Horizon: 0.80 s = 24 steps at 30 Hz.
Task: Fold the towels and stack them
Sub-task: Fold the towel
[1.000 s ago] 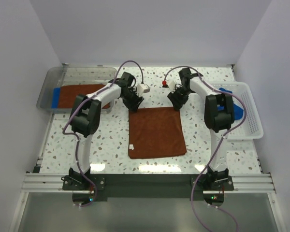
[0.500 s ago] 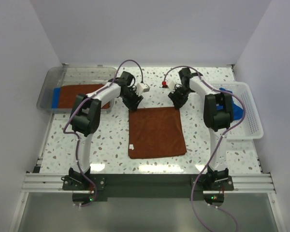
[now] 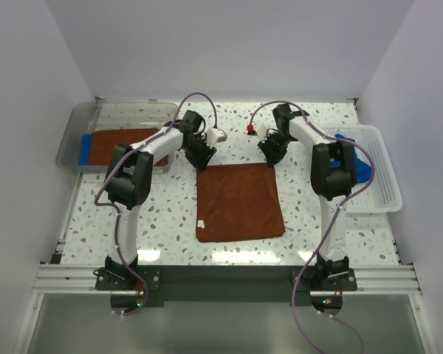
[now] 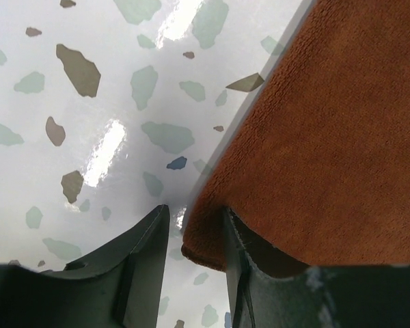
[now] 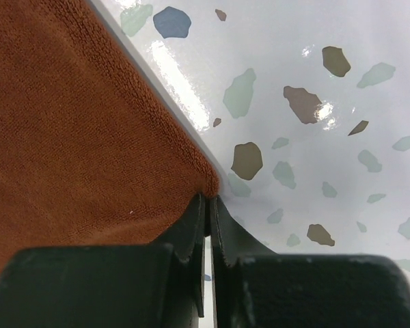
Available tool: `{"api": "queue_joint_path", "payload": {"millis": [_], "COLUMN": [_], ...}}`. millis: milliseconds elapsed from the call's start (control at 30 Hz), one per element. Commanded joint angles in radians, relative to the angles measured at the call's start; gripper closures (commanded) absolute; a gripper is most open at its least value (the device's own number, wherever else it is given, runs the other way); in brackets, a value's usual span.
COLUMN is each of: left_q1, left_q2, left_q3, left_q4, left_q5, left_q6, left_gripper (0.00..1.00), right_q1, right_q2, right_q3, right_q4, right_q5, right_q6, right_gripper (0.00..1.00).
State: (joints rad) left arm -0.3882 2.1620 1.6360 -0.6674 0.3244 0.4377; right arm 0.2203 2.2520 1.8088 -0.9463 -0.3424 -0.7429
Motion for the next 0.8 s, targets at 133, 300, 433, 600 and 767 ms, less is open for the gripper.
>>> {"api": "queue_joint_path", "payload": {"millis": [133, 300, 433, 600, 767], "left_q1": [0.012, 0.012, 0.012, 0.012, 0.017], "left_q2": [0.009, 0.035, 0.061, 0.094, 0.101], "left_q3": [-0.064, -0.054, -0.053, -0.087, -0.085], "left_q4": [-0.121, -0.121, -0.116, -0.104, -0.106], "left_q5": [-0.105, -0.082, -0.067, -0.079, -0.126], "left_q6": [-0.014, -0.016, -0.022, -0.034, -0.03], "left_gripper": [0.61, 0.65, 0.67, 0.78, 1.0], "right_q1": [-0.002, -0.001, 0.002, 0.004, 0.002], "right_q2": [0.035, 0.031, 0.024, 0.02, -0.026], "right_q3": [-0.028, -0.032, -0.037, -0.048, -0.054], "right_q4": [-0.036, -0.034, -0.022, -0.002, 0.052], "right_q5": [0.028, 0.031, 0.031, 0.031, 0.051], "right_q6": [-0.015, -0.01, 0.0, 0.008, 0.037], "right_gripper": [1.0, 1.0, 1.0, 1.0, 1.0]}}
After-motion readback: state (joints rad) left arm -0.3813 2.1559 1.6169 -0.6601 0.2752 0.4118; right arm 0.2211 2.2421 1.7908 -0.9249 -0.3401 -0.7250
